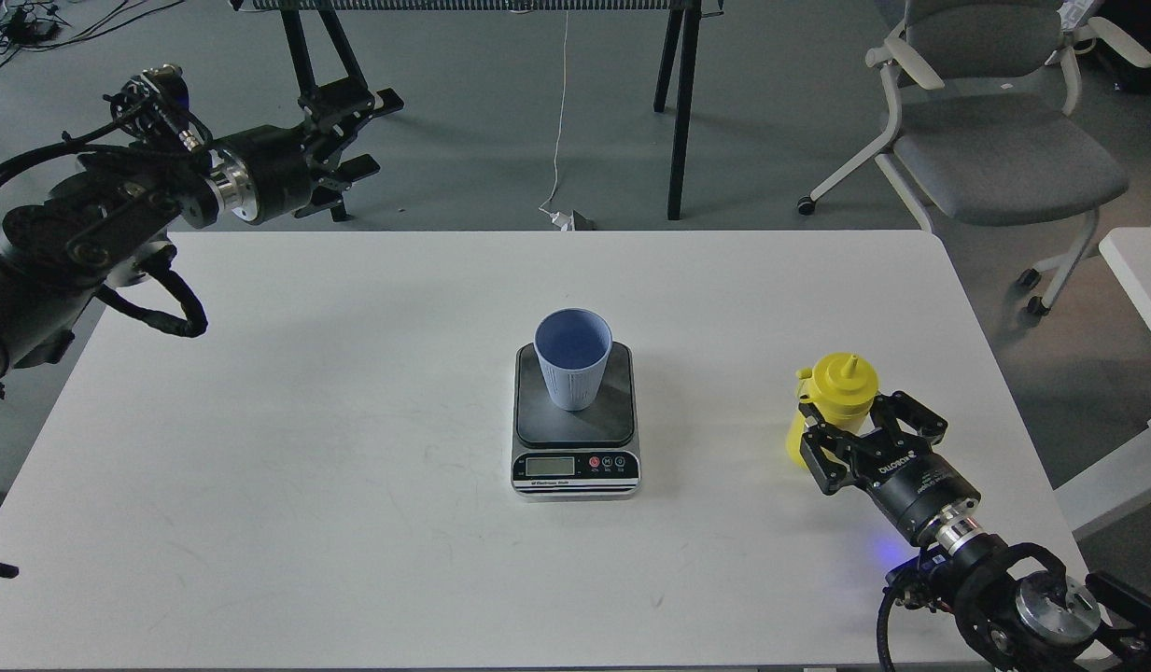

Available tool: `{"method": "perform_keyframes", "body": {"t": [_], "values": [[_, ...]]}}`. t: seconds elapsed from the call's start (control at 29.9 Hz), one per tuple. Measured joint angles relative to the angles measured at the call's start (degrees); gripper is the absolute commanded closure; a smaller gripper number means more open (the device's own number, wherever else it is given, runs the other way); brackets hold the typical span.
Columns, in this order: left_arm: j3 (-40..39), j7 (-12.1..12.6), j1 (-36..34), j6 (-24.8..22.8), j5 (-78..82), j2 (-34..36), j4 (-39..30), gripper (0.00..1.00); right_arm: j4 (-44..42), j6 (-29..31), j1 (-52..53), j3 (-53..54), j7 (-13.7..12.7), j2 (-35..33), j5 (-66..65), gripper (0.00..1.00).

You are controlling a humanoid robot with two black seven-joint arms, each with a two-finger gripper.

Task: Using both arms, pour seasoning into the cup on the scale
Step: 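Close the right gripper around the yellow bottle, then lift the yellow bottle and tip it upside down over the cup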

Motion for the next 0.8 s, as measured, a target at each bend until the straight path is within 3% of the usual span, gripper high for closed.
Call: {"method": "perform_keyframes", "body": {"t": [0.47,0.64,0.8], "values": [[-0.14,0.00,-0.18,0.00,0.00,-0.80,0.00,0.01,3.36,-0.02,6.57,1.94,0.02,-7.28,-0.26,0.84],[-0.31,0.00,-0.27,0.00,-0.09,-0.84,0.00,0.01,1.77,-0.02,16.05,1.30,-0.07,-9.73,-1.86,0.84],[-0.69,0.00,-0.27,0.00,-0.24,-0.78,-0.05,0.01,-6.77,-0.02,29.36,-0.19,-1.34,-9.90,-9.97,0.84]]}}
